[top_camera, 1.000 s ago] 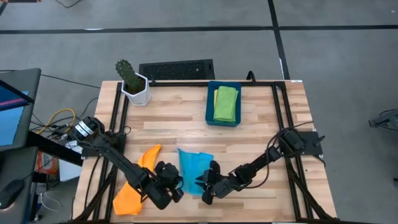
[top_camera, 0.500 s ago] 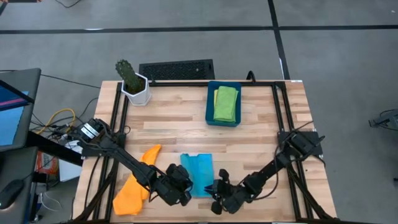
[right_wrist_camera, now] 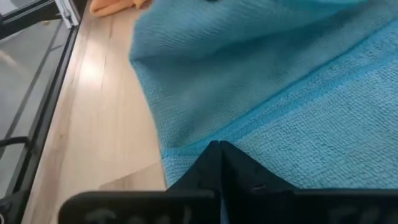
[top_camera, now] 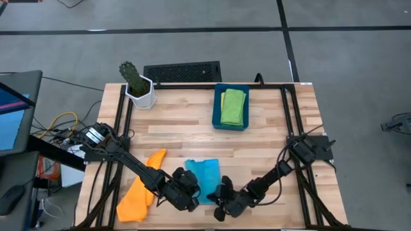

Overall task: Fold microfiber towels
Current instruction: Fold the blue towel

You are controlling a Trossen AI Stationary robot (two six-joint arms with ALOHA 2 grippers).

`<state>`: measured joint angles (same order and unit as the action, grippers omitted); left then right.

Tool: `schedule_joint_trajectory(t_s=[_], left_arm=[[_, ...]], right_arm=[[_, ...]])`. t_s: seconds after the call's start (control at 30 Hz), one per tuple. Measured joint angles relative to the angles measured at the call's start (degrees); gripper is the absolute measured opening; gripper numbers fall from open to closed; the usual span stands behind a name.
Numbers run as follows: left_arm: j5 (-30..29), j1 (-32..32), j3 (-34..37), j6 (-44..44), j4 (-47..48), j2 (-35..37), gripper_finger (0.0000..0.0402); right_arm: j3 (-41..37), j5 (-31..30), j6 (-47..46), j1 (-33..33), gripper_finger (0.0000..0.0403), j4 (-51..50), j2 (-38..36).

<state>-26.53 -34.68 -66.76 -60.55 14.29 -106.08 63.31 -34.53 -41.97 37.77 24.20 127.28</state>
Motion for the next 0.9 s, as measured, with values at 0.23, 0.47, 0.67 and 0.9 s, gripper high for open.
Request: schedule_joint_trajectory(t_s=[0.23,0.47,0.67,0.9], left_arm=[[0.6,2.3,0.0,4.3,5.1,0.0,0.0000],[0.8,5.2,0.0,8.4,6.3,0.5,0.0000],[0.4,5.6,-0.1,8.4,5.1,0.7,0.0000],[-1.2,5.9,0.1,8.4,4.0,0.4,0.0000]], right_arm=[[-0.1,1.6,9.3,-4.5,0.0021,3.8,0.4],[-0.3,5.3,15.7,-9.8,0.0026,5.8,-0.1],[-0.5,5.9,16.5,-8.8,0.0018,0.4,-7.2],[-0.3,1.1,13.5,-3.2,0.0024,-11.1,-13.3]])
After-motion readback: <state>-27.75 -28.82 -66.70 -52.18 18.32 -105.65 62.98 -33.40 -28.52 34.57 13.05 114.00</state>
